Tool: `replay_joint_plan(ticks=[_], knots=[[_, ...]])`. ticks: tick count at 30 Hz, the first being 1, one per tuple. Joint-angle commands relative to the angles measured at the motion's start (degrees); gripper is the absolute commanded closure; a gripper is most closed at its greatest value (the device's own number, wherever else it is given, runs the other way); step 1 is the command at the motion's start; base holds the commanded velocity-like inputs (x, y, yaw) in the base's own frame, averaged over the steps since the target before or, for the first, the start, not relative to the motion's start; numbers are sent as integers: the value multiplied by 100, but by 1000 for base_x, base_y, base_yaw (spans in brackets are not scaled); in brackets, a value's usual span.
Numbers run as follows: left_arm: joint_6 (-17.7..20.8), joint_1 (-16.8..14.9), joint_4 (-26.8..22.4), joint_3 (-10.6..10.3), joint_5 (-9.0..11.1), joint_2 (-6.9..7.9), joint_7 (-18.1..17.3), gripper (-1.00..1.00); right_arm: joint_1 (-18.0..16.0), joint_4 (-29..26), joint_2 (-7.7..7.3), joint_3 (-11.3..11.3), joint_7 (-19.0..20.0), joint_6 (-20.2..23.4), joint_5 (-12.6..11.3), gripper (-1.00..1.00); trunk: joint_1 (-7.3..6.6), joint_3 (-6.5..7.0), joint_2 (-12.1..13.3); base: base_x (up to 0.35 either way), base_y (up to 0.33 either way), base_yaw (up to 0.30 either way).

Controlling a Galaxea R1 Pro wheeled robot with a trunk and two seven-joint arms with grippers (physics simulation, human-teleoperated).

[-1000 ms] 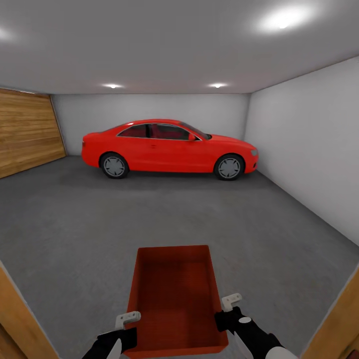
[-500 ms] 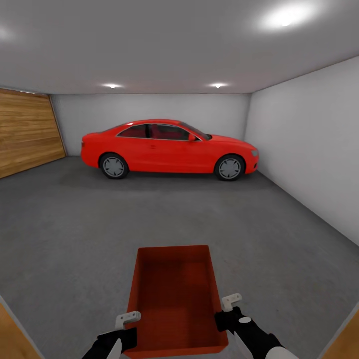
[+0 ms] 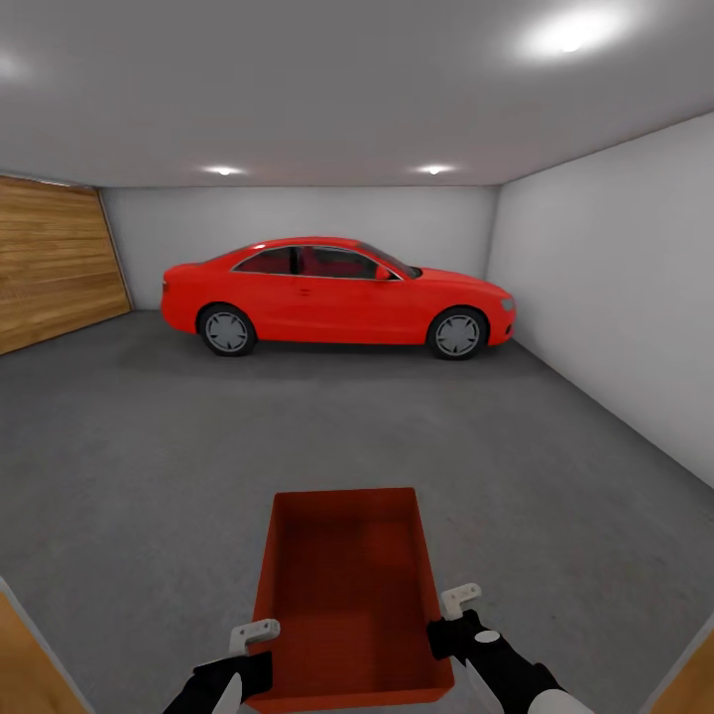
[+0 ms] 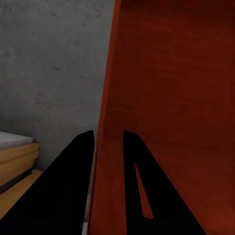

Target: Move the two storage containers from the living room to the garage. In the garage, place one container on the floor and stack the other container on top of it (either order is fine).

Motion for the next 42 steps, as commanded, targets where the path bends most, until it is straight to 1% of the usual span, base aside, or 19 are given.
replay_joint_plan(ticks=[1, 28, 34, 42], knots=[[47, 5, 5, 19, -85, -4, 68, 100, -2, -27, 204, 14, 198, -42, -4, 100, 2, -2, -4, 0, 5, 0], [47, 5, 5, 19, -84, -4, 68, 100, -2, -27, 205, 13, 191, -42, -11, 100, 2, -2, -4, 0, 0, 0], [47, 5, 5, 19, -85, -4, 68, 100, -2, -27, 206, 16, 191, -42, -9, 100, 2, -2, -4, 164, 0, 0], [47, 5, 5, 19, -85, -4, 68, 100, -2, -27, 204, 16, 192, -42, -6, 100, 2, -2, -4, 22, 0, 0]])
